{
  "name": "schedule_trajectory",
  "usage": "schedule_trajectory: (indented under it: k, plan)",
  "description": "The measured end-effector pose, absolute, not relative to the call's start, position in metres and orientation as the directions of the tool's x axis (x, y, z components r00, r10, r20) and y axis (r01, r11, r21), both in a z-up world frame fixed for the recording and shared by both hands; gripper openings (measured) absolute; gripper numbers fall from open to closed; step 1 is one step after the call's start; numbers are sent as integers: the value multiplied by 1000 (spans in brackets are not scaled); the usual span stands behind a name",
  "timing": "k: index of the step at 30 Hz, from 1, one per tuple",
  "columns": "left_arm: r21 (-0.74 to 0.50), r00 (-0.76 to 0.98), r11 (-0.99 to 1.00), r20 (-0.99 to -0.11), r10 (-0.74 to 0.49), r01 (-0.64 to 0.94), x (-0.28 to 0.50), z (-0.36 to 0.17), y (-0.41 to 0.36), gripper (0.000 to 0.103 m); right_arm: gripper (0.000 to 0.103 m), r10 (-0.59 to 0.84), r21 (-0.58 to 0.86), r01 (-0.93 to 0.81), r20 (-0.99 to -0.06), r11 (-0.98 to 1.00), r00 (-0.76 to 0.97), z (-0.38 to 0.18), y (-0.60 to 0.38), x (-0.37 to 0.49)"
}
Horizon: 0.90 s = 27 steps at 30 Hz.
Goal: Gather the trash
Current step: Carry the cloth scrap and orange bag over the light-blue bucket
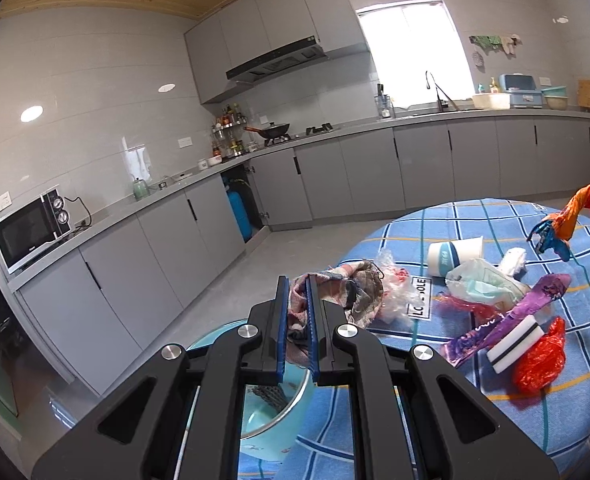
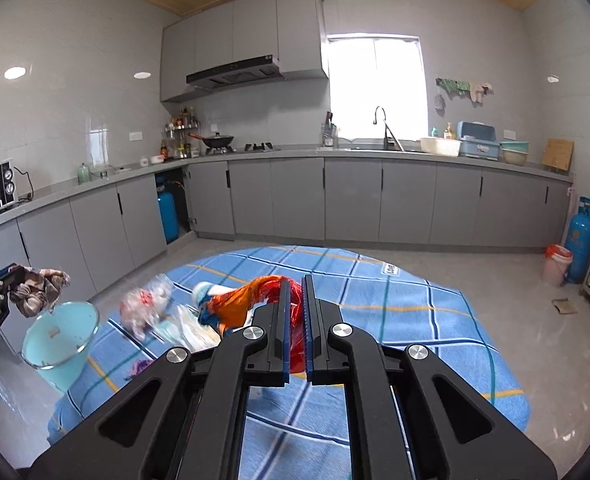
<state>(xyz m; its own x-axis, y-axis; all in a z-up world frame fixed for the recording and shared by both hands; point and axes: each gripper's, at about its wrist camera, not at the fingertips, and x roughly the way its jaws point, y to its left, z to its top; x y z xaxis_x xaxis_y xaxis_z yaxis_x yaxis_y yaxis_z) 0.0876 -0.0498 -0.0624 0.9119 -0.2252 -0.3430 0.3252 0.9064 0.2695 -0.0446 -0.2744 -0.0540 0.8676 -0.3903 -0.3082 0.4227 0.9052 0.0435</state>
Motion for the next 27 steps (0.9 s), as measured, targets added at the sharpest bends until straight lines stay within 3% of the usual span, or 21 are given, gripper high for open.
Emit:
schedule_trajectory:
  k: [27]
  plan:
    - [236,939,954,-327,-103,187,101,-50,12,9,6,-169,64,193,-271,979,948,-29,-193,19]
